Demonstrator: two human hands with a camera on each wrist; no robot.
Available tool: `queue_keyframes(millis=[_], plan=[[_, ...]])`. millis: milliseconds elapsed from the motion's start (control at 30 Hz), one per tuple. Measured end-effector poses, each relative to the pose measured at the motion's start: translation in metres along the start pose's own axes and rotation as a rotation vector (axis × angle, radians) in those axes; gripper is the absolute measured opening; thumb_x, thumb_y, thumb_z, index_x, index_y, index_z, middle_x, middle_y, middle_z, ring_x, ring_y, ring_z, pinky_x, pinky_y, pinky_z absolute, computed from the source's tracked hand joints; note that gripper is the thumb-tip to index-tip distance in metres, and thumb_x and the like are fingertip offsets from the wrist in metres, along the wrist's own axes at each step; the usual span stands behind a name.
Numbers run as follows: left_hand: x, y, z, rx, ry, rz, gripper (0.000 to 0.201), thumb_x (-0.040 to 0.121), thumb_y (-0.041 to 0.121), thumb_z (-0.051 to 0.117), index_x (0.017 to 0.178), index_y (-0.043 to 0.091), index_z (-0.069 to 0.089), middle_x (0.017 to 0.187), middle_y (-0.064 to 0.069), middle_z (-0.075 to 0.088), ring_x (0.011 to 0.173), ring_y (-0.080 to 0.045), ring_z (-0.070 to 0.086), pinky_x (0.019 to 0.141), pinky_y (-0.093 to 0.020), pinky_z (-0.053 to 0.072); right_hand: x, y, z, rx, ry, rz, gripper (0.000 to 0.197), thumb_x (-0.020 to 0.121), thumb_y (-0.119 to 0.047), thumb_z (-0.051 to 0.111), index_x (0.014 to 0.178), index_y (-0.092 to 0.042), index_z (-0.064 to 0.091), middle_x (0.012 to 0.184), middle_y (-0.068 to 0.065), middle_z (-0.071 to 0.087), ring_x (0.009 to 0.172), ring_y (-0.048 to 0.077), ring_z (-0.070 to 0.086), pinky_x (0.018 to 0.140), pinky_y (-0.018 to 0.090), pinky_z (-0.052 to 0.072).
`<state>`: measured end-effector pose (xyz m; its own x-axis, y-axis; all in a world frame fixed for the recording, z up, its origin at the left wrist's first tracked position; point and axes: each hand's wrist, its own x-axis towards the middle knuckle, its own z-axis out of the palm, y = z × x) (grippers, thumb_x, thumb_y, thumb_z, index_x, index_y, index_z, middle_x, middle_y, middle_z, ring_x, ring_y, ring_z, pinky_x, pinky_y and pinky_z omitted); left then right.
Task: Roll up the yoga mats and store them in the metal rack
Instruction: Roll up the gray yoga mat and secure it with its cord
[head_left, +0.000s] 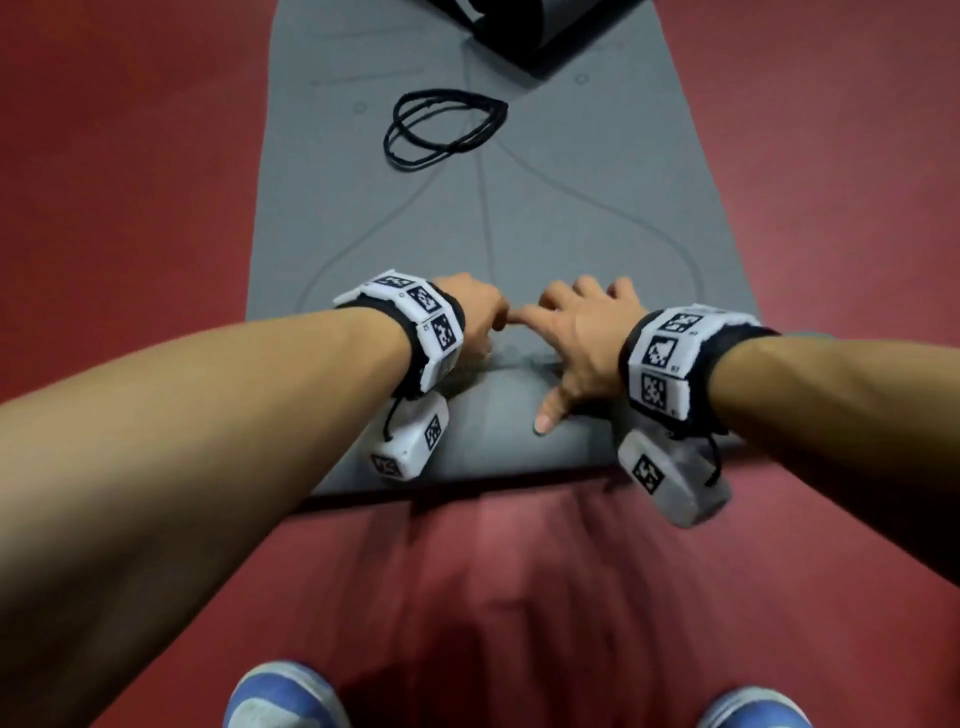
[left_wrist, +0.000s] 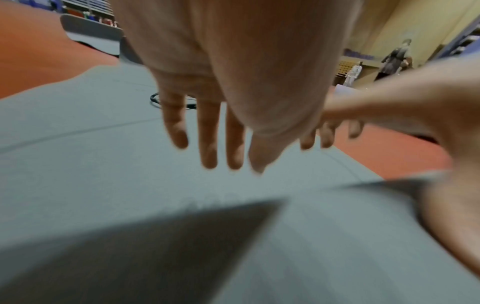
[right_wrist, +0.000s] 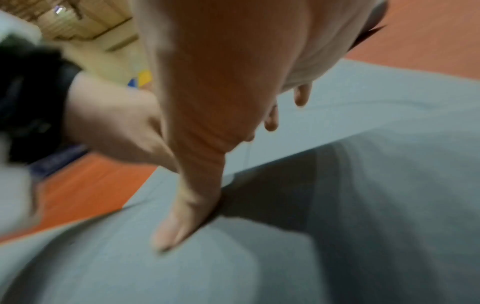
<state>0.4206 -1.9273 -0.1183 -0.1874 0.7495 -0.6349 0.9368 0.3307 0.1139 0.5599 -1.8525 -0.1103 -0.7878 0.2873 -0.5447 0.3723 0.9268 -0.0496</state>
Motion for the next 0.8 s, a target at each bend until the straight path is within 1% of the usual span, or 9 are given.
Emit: queue_keyframes(millis=[133,200,267,300,400,500,600,700,800], plan=[[-0.005,0.010,-0.004,-0.192,0.082,-0.076,0.041,0.096,0.044,0.050,0.126,0.019,0.062,0.126,-0.008,0.064,0.118,-0.029,0.057,0.097,-0.033,0.046,0.014,0.017,-0.008,0.182,0.141,0.133,0.036,0.092,-0.054,0.052,0.117,-0.029,0.061,0.122,0.006,0.060,0.111,0.033,0.056,0.090,0.042,0.043],[-0.009,0.012,-0.010,-0.345,-0.062,-0.078,0.048,0.089,0.031,0.062,0.134,0.013,0.056,0.131,-0.008,0.061,0.122,-0.028,0.055,0.102,-0.035,0.045,0.017,0.018,-0.003,0.180,0.127,0.127,0.020,0.092,-0.032,0.050,0.103,-0.024,0.065,0.109,0.012,0.066,0.096,0.035,0.062,0.077,0.036,0.050],[-0.018,0.014,0.000,-0.381,-0.317,-0.025,0.072,0.073,0.030,0.081,0.135,0.012,0.049,0.122,-0.007,0.063,0.115,-0.029,0.061,0.097,-0.042,0.051,0.017,0.015,0.006,0.186,0.135,0.122,0.022,0.088,-0.032,0.050,0.092,-0.018,0.066,0.101,0.017,0.068,0.089,0.038,0.063,0.074,0.035,0.052],[-0.020,0.016,0.010,-0.257,-0.359,0.008,0.087,0.061,0.038,0.089,0.132,0.015,0.046,0.116,-0.007,0.064,0.109,-0.030,0.064,0.093,-0.044,0.054,0.015,0.012,0.009,0.200,0.137,0.109,0.030,0.089,-0.040,0.049,0.087,-0.015,0.066,0.099,0.019,0.068,0.088,0.039,0.063,0.073,0.034,0.051],[-0.020,0.021,0.036,0.085,-0.220,0.020,0.099,0.049,0.053,0.090,0.129,0.022,0.040,0.112,-0.006,0.060,0.101,-0.031,0.063,0.089,-0.042,0.054,0.009,0.008,0.005,0.240,0.047,0.064,0.063,0.082,-0.073,0.042,0.081,-0.014,0.064,0.090,0.017,0.068,0.085,0.035,0.063,0.073,0.034,0.051],[-0.015,0.018,0.030,-0.014,-0.168,0.017,0.092,0.050,0.046,0.089,0.126,0.024,0.042,0.108,-0.004,0.064,0.098,-0.030,0.064,0.087,-0.043,0.055,0.003,0.012,-0.002,0.207,-0.118,0.013,0.088,0.058,-0.090,0.051,0.114,-0.023,0.060,0.109,0.006,0.059,0.100,0.029,0.059,0.090,0.043,0.051],[-0.012,0.017,0.025,-0.053,-0.177,0.006,0.090,0.048,0.040,0.089,0.123,0.026,0.042,0.107,-0.001,0.064,0.096,-0.026,0.064,0.087,-0.041,0.055,-0.005,0.006,0.019,-0.022,-0.120,-0.071,0.115,0.043,-0.082,0.073,0.137,-0.027,0.035,0.125,0.003,0.045,0.110,0.029,0.055,0.097,0.044,0.047],[-0.012,0.017,0.022,-0.102,-0.205,0.023,0.093,0.044,0.035,0.091,0.123,0.027,0.043,0.107,0.000,0.065,0.096,-0.024,0.065,0.088,-0.040,0.055,-0.002,-0.002,0.026,-0.010,-0.065,-0.049,0.098,0.050,-0.057,0.083,0.130,-0.025,0.035,0.116,0.003,0.054,0.101,0.030,0.062,0.086,0.040,0.052],[-0.013,0.012,0.026,-0.421,-0.365,0.067,0.099,0.032,0.023,0.090,0.123,0.023,0.051,0.107,-0.006,0.070,0.100,-0.027,0.069,0.087,-0.047,0.058,-0.002,-0.001,0.015,0.098,-0.127,-0.011,0.084,0.048,-0.051,0.085,0.117,-0.027,0.043,0.102,0.000,0.061,0.091,0.029,0.064,0.079,0.038,0.055]])
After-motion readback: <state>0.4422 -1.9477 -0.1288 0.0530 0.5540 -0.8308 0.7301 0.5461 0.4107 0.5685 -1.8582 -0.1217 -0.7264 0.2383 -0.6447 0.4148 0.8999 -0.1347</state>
